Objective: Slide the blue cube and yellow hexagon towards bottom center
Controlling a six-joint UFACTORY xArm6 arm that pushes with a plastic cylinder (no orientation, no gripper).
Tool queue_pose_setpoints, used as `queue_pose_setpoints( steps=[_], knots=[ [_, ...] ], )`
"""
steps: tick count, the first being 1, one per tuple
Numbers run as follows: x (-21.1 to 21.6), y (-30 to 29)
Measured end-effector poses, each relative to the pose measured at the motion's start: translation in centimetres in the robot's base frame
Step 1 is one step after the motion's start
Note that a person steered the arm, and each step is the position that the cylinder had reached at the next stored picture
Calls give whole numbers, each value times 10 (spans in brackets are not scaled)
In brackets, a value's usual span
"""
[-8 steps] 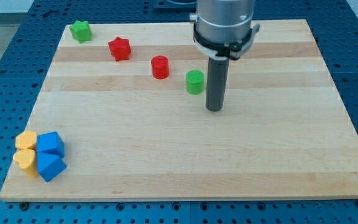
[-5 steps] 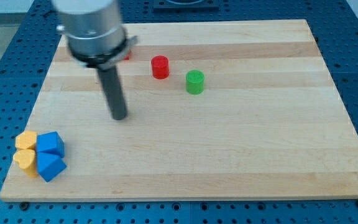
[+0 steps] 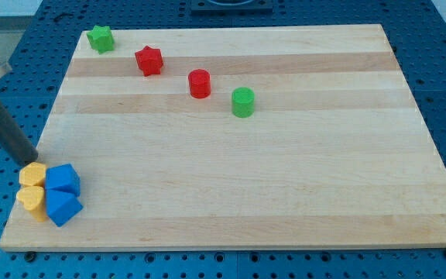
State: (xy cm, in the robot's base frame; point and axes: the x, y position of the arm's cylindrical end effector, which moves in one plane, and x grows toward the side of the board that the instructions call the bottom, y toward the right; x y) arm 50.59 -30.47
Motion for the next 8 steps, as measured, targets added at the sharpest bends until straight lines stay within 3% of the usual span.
queue_pose_setpoints(
  steps=[1,3,6,8],
  knots=[
    [34,0],
    [47,28],
    [-8,197],
    [-21,306]
  ],
)
